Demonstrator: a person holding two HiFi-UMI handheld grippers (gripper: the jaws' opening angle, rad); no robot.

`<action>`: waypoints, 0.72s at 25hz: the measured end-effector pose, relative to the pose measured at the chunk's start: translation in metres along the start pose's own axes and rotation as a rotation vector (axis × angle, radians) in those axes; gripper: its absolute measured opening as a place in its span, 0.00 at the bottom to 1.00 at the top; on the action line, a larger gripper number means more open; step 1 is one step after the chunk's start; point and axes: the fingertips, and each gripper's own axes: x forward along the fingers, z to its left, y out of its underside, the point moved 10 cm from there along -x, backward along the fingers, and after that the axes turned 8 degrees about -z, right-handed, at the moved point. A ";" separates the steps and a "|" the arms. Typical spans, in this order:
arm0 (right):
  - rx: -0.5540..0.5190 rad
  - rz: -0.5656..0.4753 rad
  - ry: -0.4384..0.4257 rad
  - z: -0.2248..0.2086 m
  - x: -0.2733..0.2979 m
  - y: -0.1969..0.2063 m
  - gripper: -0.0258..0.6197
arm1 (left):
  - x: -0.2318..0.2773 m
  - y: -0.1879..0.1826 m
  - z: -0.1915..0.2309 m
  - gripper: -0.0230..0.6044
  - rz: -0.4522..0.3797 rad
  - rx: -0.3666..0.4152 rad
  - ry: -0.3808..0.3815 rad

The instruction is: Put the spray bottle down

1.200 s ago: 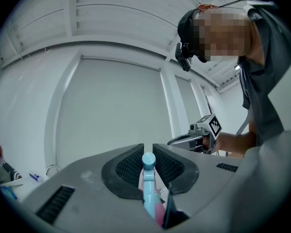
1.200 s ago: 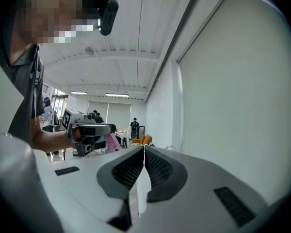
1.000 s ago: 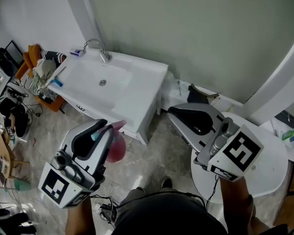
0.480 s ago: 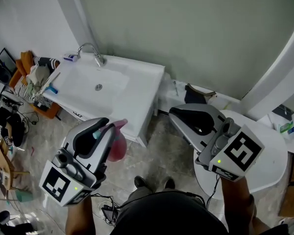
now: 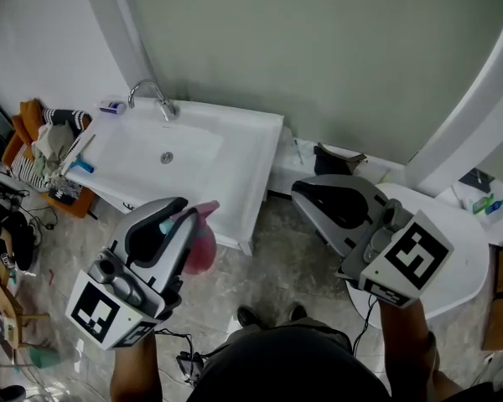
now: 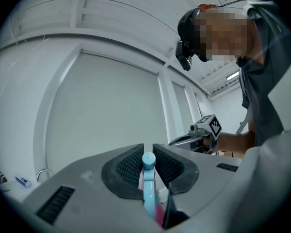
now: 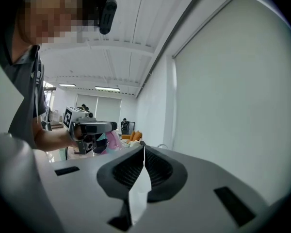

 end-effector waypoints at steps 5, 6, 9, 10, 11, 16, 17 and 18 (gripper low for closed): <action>-0.023 0.011 0.011 0.018 0.021 -0.007 0.06 | -0.018 -0.002 0.019 0.12 -0.035 -0.010 0.015; -0.027 0.017 0.012 0.019 0.025 -0.008 0.06 | -0.021 -0.002 0.023 0.12 -0.040 -0.012 0.015; -0.027 0.032 0.006 0.020 0.036 -0.008 0.06 | -0.024 0.002 0.034 0.12 -0.046 -0.025 0.004; -0.025 0.035 0.001 0.019 0.038 -0.007 0.06 | -0.025 0.004 0.036 0.12 -0.044 -0.031 -0.002; -0.023 0.037 -0.003 0.018 0.039 -0.006 0.06 | -0.024 0.006 0.037 0.12 -0.041 -0.035 -0.007; 0.004 0.035 -0.020 -0.010 0.049 0.004 0.06 | -0.005 0.017 0.048 0.12 -0.018 -0.046 -0.034; 0.012 0.032 -0.027 -0.022 0.051 0.006 0.06 | 0.004 0.019 0.052 0.12 -0.010 -0.045 -0.040; 0.020 0.029 -0.034 -0.034 0.054 0.007 0.06 | 0.015 0.021 0.055 0.12 -0.001 -0.042 -0.045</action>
